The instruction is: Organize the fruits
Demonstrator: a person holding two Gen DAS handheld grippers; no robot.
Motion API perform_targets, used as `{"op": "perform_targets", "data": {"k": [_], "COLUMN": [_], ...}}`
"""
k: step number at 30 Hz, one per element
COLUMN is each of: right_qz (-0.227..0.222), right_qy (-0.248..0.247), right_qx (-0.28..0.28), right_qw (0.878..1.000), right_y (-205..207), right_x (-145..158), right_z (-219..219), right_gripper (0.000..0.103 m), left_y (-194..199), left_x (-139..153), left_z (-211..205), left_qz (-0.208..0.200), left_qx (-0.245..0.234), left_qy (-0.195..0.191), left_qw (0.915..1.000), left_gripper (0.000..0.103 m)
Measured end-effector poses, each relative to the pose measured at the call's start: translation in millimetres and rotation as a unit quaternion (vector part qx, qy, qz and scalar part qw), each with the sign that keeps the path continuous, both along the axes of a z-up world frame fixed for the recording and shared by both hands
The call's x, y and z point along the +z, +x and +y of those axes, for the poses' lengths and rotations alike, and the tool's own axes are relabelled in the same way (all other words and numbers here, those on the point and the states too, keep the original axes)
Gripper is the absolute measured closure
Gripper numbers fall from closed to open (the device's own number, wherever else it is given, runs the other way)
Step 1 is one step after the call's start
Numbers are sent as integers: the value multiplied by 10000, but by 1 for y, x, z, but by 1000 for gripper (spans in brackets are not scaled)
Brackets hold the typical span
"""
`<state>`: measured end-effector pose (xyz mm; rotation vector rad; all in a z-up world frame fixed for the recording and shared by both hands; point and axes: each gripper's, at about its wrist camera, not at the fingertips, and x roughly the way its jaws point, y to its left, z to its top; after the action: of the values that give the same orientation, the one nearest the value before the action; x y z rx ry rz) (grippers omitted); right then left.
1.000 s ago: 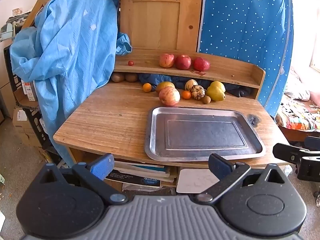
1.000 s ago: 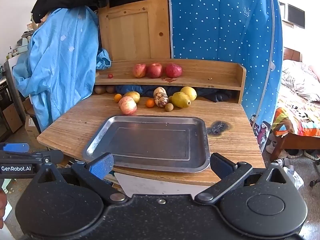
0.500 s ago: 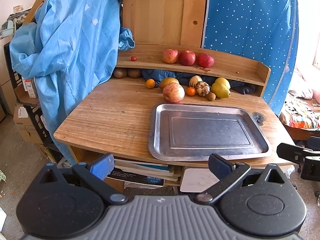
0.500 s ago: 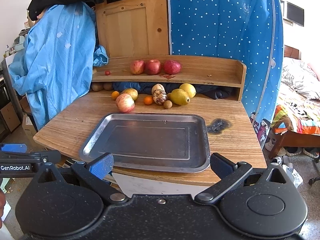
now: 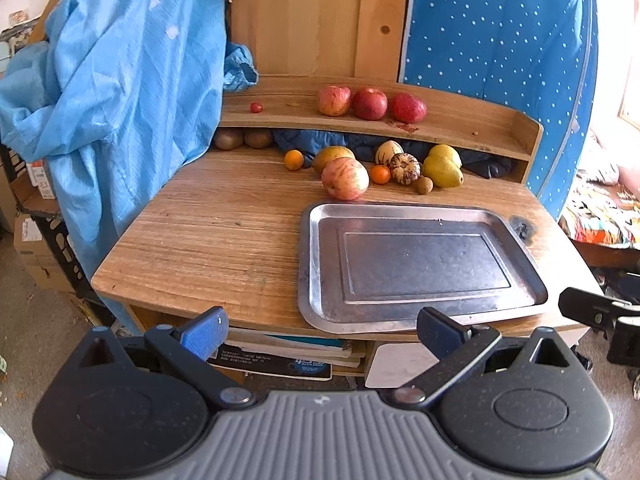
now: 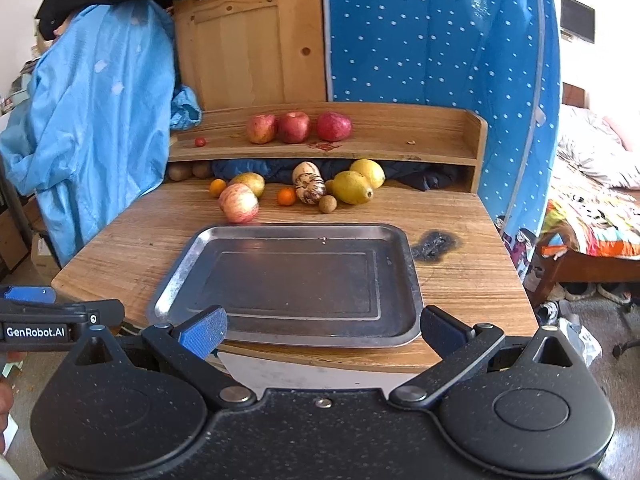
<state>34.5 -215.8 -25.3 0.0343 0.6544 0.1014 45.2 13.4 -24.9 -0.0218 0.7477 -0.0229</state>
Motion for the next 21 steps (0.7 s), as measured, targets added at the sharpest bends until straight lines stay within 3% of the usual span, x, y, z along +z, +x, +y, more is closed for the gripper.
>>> {"op": "perform_targets", "data": {"k": [11,21], "right_qz": [122,54], "right_qy": [-73,-212], "right_qx": [185,902], "right_qw": [9997,9957], "right_y": [32,114], "right_x": [-8,-15], "right_z": [-4,-14], "right_gripper": [1,1], "left_y": [34,95], "left_x": [-12,-18], "left_z": [-4,-16], "left_qz": [319,616], "left_qx": [94,488], "left_qy": [-63,-111], "left_qw": [9994,9968], "left_gripper": [1,1]}}
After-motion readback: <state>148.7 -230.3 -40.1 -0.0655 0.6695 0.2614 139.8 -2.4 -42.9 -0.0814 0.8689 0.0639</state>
